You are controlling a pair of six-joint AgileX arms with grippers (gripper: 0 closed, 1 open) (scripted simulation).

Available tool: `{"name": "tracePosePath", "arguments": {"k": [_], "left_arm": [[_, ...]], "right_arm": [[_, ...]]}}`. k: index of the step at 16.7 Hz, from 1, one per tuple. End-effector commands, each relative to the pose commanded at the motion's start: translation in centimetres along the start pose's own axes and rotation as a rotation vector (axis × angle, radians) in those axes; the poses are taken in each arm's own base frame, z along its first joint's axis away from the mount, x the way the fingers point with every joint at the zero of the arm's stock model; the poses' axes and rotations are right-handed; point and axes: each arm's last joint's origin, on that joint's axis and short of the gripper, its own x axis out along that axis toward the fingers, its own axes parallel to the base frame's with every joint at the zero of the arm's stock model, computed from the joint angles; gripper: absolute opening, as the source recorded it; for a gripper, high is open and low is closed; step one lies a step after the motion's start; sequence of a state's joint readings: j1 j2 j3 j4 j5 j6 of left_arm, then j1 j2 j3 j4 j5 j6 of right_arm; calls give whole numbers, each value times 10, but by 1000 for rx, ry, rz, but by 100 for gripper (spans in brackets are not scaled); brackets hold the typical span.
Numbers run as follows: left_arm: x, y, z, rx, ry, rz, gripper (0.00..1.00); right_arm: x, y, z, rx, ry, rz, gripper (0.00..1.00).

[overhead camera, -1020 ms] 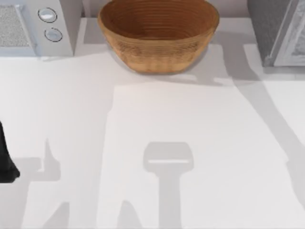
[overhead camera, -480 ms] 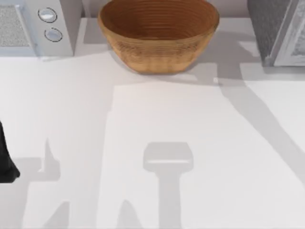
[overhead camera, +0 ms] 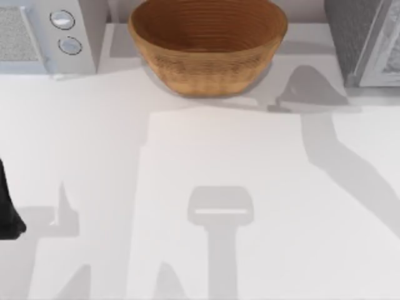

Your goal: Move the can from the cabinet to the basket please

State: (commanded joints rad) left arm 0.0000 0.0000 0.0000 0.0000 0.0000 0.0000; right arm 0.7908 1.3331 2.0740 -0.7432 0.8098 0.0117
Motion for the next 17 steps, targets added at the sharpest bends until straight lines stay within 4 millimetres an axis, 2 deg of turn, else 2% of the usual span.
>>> {"name": "tracePosePath", "arguments": {"k": [5,8,10,13,15,17], "left_arm": [[0,0,0,0,0,0,100],[0,0,0,0,0,0,100],[0,0,0,0,0,0,100],[0,0,0,0,0,0,100],[0,0,0,0,0,0,100],[0,0,0,0,0,0,100]], "right_arm": [[2,-3,-4,-2,4,-2,0],[-2,-18,-16,5,-4,-2,0],[-6,-32,-32,5,-4,-3,0],[-12,-55,-75,-7,13,-4,0],[-17,-69,-117,-18,34,-4,0],[-23,-83,-166,-25,59,-4,0]]}}
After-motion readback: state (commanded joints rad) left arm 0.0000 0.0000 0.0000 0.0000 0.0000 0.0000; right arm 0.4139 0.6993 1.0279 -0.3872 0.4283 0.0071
